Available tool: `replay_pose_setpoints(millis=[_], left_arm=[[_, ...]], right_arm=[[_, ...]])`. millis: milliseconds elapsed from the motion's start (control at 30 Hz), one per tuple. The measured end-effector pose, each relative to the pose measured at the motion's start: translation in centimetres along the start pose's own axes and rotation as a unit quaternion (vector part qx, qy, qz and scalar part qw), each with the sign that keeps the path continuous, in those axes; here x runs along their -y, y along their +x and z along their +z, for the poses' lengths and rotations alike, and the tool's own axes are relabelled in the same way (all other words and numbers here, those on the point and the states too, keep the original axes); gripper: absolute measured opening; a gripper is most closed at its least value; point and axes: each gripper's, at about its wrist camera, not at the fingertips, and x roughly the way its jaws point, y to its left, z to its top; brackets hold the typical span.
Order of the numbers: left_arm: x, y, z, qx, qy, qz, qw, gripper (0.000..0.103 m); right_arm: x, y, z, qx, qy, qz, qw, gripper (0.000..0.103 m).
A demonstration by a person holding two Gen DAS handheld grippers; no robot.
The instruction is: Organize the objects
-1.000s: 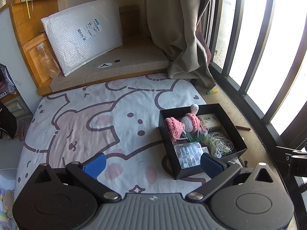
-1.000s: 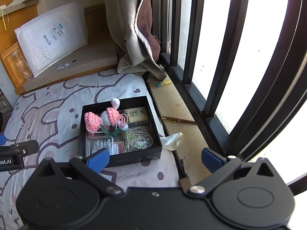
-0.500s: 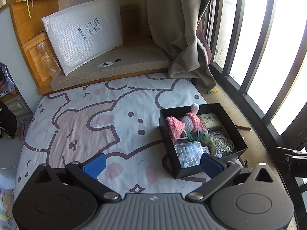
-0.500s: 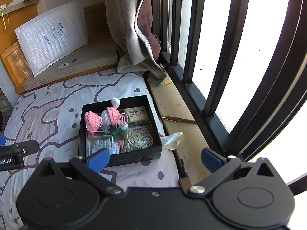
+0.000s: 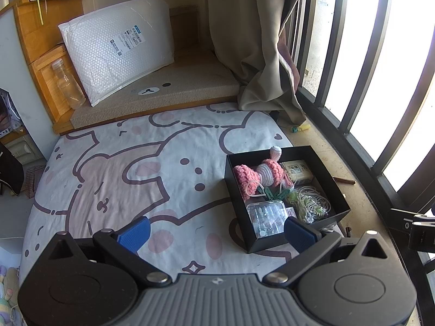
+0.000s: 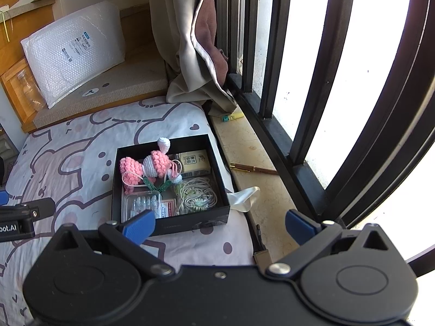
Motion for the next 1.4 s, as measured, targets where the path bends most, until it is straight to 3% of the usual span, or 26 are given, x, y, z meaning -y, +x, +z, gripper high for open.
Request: replay_pose_setpoints(millis=[1400], left_arm=[[-0.04,0.26,-0.13,-0.006,-0.005,-0.004,1.0,0.103]], right_arm=[[-0.1,0.08,-0.26,-0.001,0.0,0.0,1.0,0.103]])
